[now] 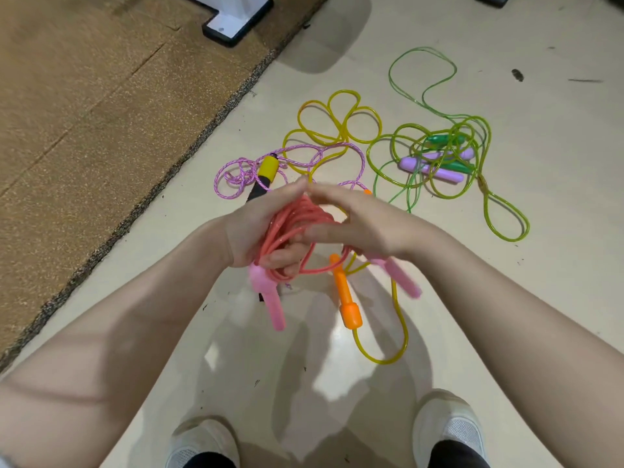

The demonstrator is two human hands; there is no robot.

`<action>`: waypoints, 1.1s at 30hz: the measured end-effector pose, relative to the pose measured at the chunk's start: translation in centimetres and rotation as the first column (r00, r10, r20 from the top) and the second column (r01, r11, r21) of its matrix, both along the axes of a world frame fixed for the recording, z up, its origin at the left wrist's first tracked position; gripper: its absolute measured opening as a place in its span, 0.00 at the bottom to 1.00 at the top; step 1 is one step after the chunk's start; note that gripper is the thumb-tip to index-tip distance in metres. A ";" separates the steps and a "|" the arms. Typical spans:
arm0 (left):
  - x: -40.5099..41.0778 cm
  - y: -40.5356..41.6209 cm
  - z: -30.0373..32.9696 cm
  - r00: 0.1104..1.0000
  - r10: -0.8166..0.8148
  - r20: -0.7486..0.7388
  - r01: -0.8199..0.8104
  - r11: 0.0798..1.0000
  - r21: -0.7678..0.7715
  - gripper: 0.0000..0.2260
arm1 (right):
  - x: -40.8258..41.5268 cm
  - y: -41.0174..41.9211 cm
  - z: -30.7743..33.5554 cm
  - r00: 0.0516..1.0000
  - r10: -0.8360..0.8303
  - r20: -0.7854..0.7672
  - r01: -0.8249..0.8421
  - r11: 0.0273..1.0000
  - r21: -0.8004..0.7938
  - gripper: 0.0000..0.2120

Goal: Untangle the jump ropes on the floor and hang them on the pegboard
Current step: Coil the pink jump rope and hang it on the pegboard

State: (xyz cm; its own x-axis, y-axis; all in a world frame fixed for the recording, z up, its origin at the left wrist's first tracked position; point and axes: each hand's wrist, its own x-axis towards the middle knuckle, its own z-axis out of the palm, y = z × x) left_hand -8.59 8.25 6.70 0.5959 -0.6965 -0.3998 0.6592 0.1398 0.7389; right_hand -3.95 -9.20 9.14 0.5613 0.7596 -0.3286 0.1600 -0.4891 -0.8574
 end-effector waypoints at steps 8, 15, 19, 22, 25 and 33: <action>0.2 -1.3 0.3 0.996 0.065 -0.058 -0.061 0.996 0.066 0.32 | -0.6 -0.5 0.0 0.981 -0.099 -0.169 0.110 0.992 0.056 0.07; 0.3 -1.4 -0.5 0.889 0.457 0.028 -0.458 0.887 0.055 0.20 | 0.8 -1.2 -1.0 0.833 -0.398 -0.384 0.483 0.862 0.153 0.12; -0.1 -2.4 0.1 0.897 0.443 -0.014 -0.434 0.885 0.168 0.15 | 0.1 -1.1 -1.9 0.831 -0.381 -0.404 0.458 0.882 0.110 0.14; -0.1 -3.2 0.3 0.891 0.449 -0.062 -0.432 0.882 0.188 0.10 | -0.1 -1.3 -3.2 0.862 -0.362 -0.355 0.408 0.911 0.060 0.18; -0.1 -3.6 -0.2 0.860 0.509 -0.042 -0.486 0.841 0.238 0.10 | 0.5 -1.9 -3.2 0.917 -0.329 -0.226 0.340 0.940 0.009 0.24; 1.0 -0.7 -1.3 0.857 0.501 0.117 -0.495 0.740 0.455 0.13 | 2.0 -6.1 -3.0 0.940 -0.127 -0.317 0.089 0.987 -0.131 0.09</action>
